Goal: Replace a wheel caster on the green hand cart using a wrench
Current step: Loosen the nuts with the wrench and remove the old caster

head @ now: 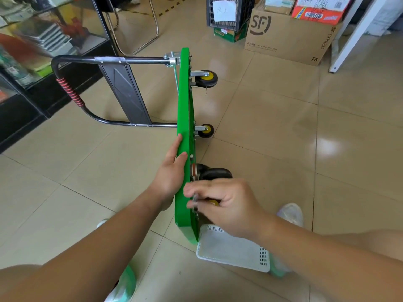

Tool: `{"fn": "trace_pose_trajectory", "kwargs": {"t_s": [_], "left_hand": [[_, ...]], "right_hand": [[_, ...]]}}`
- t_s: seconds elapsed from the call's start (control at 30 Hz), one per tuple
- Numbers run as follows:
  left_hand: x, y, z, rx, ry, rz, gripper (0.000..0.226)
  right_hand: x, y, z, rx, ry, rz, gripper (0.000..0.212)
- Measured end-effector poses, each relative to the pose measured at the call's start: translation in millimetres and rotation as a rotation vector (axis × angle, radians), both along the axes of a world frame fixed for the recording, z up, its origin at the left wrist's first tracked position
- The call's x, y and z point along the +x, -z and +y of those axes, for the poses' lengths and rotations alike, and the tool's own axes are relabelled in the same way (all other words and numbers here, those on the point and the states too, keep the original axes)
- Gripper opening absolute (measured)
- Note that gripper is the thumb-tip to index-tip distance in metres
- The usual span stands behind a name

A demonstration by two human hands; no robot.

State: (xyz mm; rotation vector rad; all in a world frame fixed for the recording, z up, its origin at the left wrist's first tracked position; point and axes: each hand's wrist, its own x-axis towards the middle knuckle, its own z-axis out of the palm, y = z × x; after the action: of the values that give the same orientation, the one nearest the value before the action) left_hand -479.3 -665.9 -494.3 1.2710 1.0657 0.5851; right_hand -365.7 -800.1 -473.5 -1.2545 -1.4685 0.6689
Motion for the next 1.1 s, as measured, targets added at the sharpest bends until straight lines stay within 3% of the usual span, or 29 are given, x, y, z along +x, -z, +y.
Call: {"fn": "trace_pose_trajectory", "kwargs": {"t_s": [0.17, 0.53, 1.1], "left_hand": [[-8, -1, -11, -0.080, 0.025, -0.037, 0.061], [-19, 7, -31, -0.055, 0.042, -0.015, 0.054], [-14, 3, -36, -0.042, -0.007, -0.002, 0.047]], "right_hand": [[14, -23, 19, -0.083, 0.141, 0.330, 0.024], [33, -28, 68, -0.311, 0.140, 0.444, 0.017], [30, -24, 77, -0.410, 0.111, 0.521, 0.017]]}}
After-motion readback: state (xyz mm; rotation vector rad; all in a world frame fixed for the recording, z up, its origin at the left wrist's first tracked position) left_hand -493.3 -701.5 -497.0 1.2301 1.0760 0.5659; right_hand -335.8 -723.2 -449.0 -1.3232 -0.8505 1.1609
